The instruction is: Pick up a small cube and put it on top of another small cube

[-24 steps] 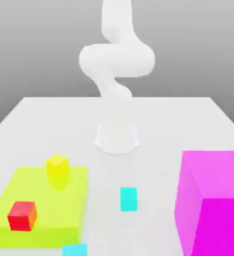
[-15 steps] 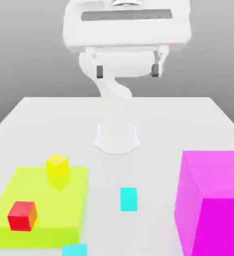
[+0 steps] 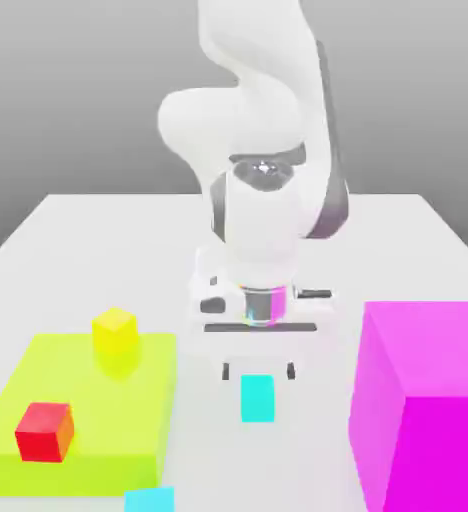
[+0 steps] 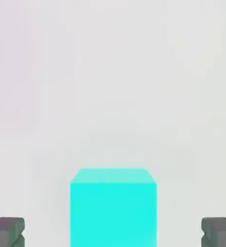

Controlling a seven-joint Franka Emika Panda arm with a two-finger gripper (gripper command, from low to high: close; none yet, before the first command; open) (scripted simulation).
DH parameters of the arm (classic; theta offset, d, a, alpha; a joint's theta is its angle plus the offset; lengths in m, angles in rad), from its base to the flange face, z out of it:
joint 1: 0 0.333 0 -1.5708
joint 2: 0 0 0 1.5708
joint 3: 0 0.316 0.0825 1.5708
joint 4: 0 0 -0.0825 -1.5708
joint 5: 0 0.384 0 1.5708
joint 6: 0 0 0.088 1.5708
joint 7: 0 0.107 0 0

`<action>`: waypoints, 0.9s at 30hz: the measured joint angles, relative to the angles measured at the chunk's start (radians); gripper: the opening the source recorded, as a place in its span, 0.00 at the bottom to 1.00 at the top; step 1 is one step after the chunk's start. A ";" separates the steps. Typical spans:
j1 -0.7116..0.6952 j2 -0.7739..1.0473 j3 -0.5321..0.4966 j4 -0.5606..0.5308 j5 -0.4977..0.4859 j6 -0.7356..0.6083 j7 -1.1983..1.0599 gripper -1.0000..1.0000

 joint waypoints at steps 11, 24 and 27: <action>0.012 0.067 -0.012 0.012 -0.006 0.055 0.006 0.00; -0.078 -0.175 -0.074 0.109 0.040 -0.290 -0.246 0.00; -0.147 -0.162 -0.083 0.192 0.044 -0.361 -0.372 0.00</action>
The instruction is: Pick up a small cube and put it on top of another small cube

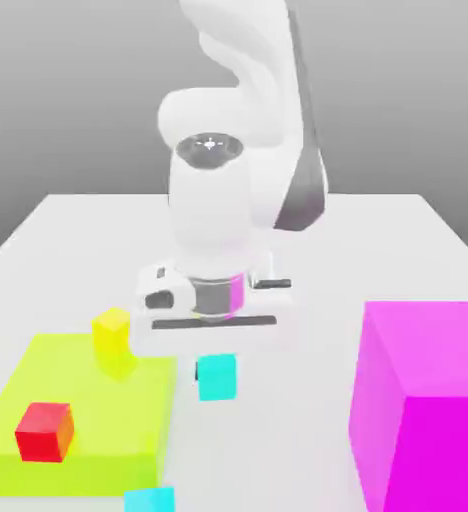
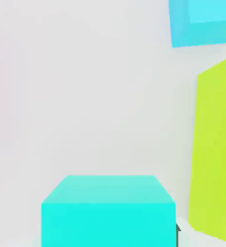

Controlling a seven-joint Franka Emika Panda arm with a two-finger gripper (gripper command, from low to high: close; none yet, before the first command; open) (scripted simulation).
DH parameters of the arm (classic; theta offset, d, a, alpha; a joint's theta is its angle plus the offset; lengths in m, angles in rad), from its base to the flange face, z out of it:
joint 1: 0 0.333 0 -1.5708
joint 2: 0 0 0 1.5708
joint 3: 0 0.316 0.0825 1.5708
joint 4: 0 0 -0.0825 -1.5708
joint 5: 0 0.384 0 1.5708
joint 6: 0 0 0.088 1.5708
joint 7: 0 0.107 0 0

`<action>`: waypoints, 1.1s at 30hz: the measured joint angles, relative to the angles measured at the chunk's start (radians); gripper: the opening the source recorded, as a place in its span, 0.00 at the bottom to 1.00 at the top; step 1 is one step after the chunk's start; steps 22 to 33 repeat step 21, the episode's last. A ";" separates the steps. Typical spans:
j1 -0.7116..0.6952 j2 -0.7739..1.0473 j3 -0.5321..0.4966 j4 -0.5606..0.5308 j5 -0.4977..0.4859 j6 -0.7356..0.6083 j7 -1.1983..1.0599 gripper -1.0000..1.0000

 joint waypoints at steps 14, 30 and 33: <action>-0.223 0.078 -0.062 0.350 0.006 -0.267 -0.533 0.00; -0.227 0.162 -0.057 0.340 0.023 -0.174 -0.556 1.00; -0.227 0.162 -0.057 0.340 0.023 -0.174 -0.556 1.00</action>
